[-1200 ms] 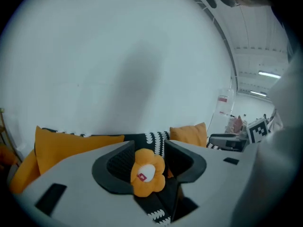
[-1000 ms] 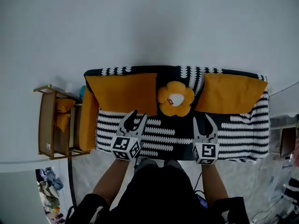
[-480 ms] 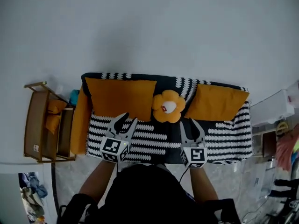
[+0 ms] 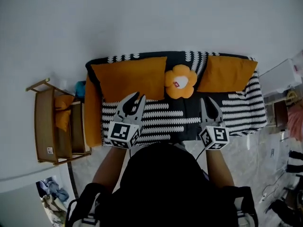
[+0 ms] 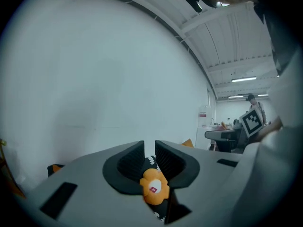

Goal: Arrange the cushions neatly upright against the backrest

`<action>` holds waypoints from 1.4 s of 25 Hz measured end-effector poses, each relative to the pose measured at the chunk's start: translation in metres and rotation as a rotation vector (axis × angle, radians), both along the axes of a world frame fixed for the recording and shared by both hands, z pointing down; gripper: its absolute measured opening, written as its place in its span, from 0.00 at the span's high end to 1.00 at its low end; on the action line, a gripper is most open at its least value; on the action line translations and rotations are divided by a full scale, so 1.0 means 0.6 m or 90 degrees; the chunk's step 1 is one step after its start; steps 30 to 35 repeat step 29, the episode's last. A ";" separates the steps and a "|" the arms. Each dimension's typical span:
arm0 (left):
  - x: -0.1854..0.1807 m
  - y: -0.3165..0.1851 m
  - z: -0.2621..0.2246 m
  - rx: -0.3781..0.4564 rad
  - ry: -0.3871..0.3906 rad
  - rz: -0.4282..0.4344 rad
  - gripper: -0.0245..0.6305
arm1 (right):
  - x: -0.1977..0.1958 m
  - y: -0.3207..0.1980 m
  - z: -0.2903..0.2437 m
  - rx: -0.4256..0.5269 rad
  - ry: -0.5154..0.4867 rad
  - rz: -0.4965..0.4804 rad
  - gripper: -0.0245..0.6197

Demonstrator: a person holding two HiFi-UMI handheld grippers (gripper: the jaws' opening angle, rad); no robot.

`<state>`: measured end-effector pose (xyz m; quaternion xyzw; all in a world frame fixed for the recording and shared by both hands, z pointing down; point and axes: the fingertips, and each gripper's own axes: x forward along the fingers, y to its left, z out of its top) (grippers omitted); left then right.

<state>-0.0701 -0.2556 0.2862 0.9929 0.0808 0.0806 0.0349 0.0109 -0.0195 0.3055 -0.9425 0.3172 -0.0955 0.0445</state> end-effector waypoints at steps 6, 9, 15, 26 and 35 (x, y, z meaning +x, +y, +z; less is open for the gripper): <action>-0.023 -0.036 0.002 -0.016 -0.002 0.000 0.87 | -0.030 -0.001 0.012 -0.016 0.007 0.026 0.91; -0.035 -0.038 0.001 -0.025 -0.001 0.005 0.89 | -0.047 -0.008 0.020 -0.018 0.000 0.026 0.92; -0.035 -0.024 0.013 -0.041 -0.011 0.030 0.89 | -0.056 -0.026 0.021 0.000 -0.005 0.012 0.92; -0.028 0.016 0.043 -0.053 -0.035 0.078 0.89 | -0.071 0.009 0.023 0.006 -0.006 0.053 0.92; -0.022 0.020 0.044 -0.054 -0.036 0.084 0.89 | -0.068 0.024 0.033 0.012 -0.018 0.068 0.92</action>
